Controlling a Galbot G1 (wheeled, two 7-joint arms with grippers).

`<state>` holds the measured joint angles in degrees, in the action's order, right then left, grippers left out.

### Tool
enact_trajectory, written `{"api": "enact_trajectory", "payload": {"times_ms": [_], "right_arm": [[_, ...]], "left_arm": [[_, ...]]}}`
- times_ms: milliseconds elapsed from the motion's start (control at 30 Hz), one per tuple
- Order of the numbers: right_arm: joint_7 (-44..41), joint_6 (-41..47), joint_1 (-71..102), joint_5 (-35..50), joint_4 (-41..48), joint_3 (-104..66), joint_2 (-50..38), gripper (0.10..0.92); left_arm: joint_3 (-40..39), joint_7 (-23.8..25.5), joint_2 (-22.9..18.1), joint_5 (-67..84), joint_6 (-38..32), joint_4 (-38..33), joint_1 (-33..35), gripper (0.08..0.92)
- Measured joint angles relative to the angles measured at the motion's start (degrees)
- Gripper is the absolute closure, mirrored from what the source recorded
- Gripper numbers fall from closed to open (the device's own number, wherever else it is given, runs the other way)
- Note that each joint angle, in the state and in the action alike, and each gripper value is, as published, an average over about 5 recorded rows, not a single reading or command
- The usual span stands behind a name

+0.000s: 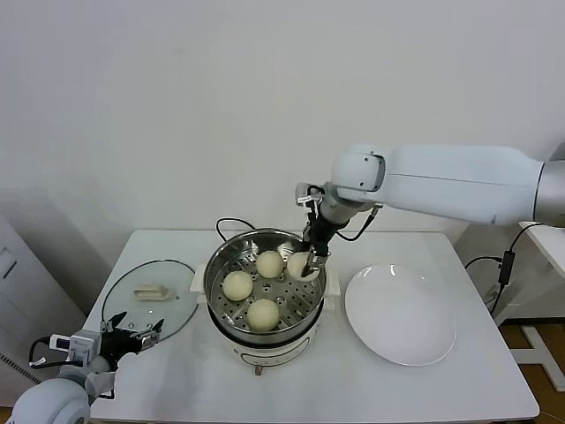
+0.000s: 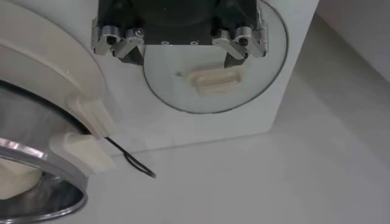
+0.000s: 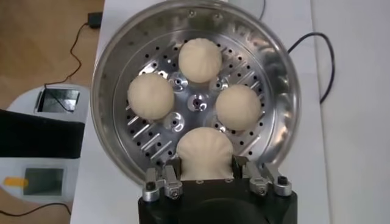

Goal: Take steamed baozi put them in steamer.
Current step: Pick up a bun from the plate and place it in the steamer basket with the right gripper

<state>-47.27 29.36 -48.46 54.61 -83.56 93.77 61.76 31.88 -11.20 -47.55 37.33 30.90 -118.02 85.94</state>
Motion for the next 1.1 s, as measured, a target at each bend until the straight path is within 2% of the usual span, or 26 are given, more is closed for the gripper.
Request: {"api": "enact_trajectory", "payload": {"times_ms": [367, 567, 833, 1100], "right_arm": [[3.0, 1.2, 4.4, -1.9, 0.6, -0.9, 1.0, 0.493], [4.2, 1.6, 6.5, -2.6, 0.7, -1.5, 1.1, 0.414], [4.8, 2.1, 7.4, -2.6, 0.6, -2.3, 0.7, 0.219], [3.7, 2.0, 6.2, -1.0, 1.4, -5.2, -1.7, 0.203]], "left_arm": [[0.0, 0.0, -0.1, 0.0, 0.0, 0.3, -0.1, 0.177], [0.0, 0.0, -0.2, 0.0, -0.1, 0.5, -0.1, 0.177], [0.1, 0.0, -0.3, 0.0, -0.1, 0.5, 0.1, 0.177], [0.4, 0.0, -0.5, 0.0, -0.1, 0.5, -0.1, 0.177]]}}
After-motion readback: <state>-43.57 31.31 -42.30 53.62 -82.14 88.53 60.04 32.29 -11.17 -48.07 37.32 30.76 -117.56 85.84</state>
